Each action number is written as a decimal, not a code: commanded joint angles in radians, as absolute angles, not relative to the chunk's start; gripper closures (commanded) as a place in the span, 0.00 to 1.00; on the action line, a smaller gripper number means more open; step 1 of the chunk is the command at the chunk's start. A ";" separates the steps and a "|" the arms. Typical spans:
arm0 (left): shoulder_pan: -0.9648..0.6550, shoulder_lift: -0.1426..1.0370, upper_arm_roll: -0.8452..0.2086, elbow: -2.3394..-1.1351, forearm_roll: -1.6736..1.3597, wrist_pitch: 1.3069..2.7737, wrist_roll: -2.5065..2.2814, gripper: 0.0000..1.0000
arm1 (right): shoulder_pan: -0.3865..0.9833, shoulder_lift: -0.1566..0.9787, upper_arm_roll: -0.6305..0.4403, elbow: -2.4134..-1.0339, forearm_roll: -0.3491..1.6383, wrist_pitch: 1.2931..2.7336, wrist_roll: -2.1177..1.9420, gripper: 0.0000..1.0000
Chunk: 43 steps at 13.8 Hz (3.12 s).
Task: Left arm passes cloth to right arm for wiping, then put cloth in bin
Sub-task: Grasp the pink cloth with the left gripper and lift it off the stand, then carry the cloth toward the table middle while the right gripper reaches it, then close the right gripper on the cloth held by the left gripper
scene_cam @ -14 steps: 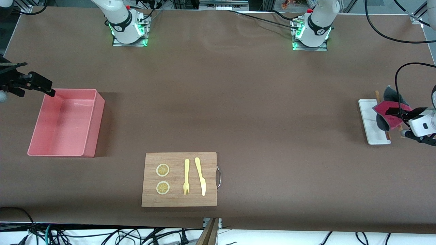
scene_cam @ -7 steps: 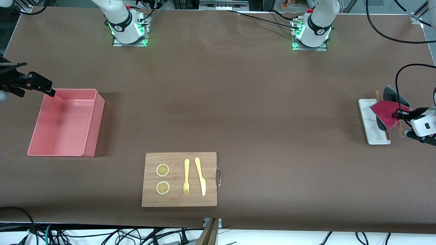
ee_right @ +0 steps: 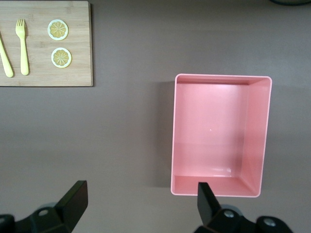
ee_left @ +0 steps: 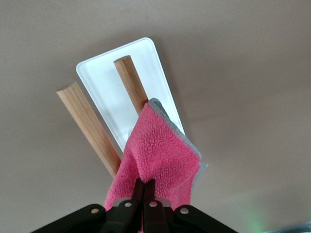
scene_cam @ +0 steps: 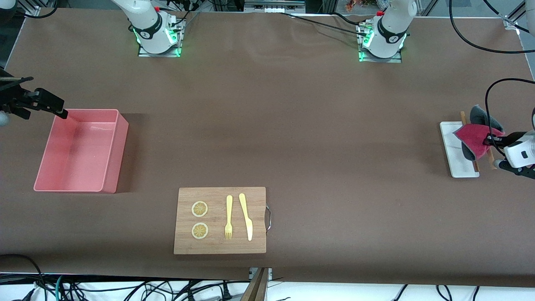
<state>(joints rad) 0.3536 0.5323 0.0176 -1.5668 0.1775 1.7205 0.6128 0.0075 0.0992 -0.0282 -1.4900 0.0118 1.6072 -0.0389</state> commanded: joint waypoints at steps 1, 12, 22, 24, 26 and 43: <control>0.328 0.499 -0.014 -1.490 0.179 1.602 0.551 1.00 | 0.005 0.107 -0.025 -1.470 0.008 1.605 -0.029 0.00; -0.153 0.500 -0.037 -1.114 0.028 1.269 0.039 1.00 | 0.014 0.215 -0.018 -1.485 0.015 1.595 -0.006 0.00; -0.515 0.578 -0.032 -1.075 -0.419 1.658 -0.752 1.00 | 0.175 0.351 -0.003 -1.479 0.296 1.770 0.668 0.00; -0.581 0.598 -0.032 -1.075 -0.483 1.770 -0.917 1.00 | 0.219 0.377 -0.005 -1.479 0.340 1.816 0.799 0.00; -0.632 0.627 -0.032 -1.074 -0.543 1.920 -1.033 1.00 | 0.258 0.399 -0.003 -1.479 0.374 1.851 0.894 0.00; -0.742 0.701 -0.032 -1.068 -0.936 2.396 -1.132 1.00 | 0.272 0.365 -0.015 -1.450 0.522 1.815 0.971 0.00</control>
